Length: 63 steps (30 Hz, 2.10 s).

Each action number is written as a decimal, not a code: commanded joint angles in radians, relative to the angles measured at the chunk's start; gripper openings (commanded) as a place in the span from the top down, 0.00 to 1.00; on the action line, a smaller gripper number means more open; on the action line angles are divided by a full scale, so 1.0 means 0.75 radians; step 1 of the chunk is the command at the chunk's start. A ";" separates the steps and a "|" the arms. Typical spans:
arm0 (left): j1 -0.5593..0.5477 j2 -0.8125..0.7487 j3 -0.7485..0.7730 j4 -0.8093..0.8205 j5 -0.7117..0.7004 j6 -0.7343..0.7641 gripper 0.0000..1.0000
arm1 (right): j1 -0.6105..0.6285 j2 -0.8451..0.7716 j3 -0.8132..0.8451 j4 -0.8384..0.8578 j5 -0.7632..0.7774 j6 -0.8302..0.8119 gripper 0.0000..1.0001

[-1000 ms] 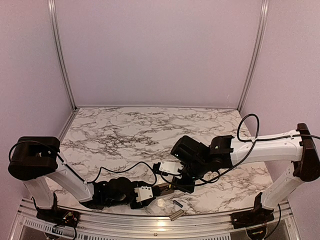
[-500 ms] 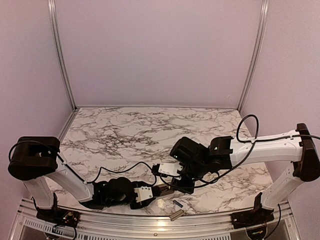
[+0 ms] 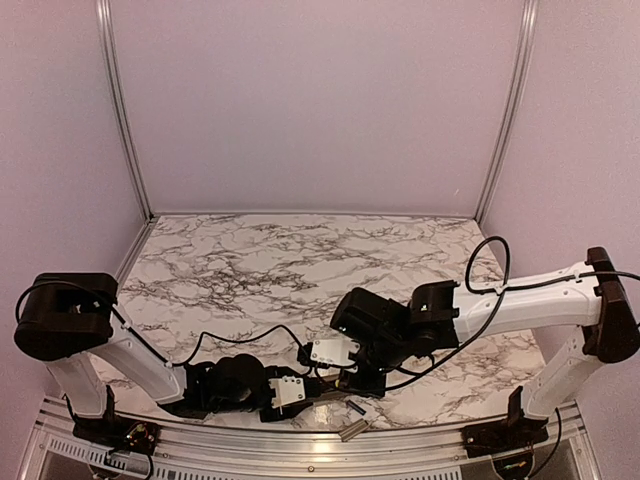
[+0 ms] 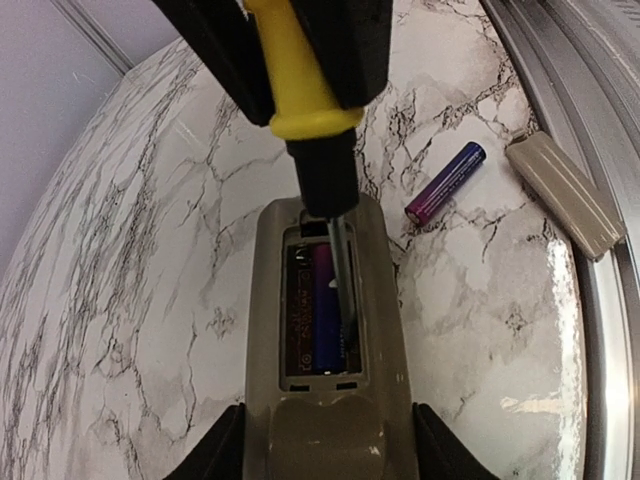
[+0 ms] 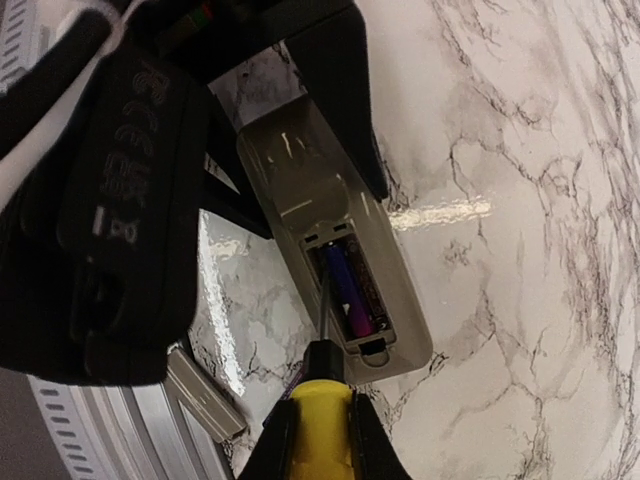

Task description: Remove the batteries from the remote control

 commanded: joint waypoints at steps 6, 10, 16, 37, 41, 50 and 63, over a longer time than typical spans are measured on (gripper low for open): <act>0.002 -0.016 0.025 -0.112 0.100 0.004 1.00 | 0.063 0.106 0.024 -0.122 0.007 -0.022 1.00; 0.002 -0.020 0.024 -0.111 0.093 0.002 1.00 | 0.062 0.101 0.032 -0.126 0.022 -0.003 1.00; 0.002 -0.025 0.023 -0.105 0.078 -0.001 1.00 | 0.063 0.087 0.021 -0.084 0.114 0.082 1.00; 0.010 -0.030 0.007 -0.055 0.021 -0.034 1.00 | 0.167 -0.032 -0.147 0.120 0.580 0.492 1.00; 0.015 -0.024 0.013 -0.055 0.015 -0.044 1.00 | 0.223 -0.021 -0.161 0.147 0.713 0.586 1.00; 0.023 -0.018 0.019 -0.054 0.006 -0.058 1.00 | 0.305 0.022 -0.199 0.225 0.897 0.778 1.00; 0.034 -0.015 0.024 -0.053 0.004 -0.080 1.00 | 0.373 0.102 -0.237 0.302 1.040 0.959 1.00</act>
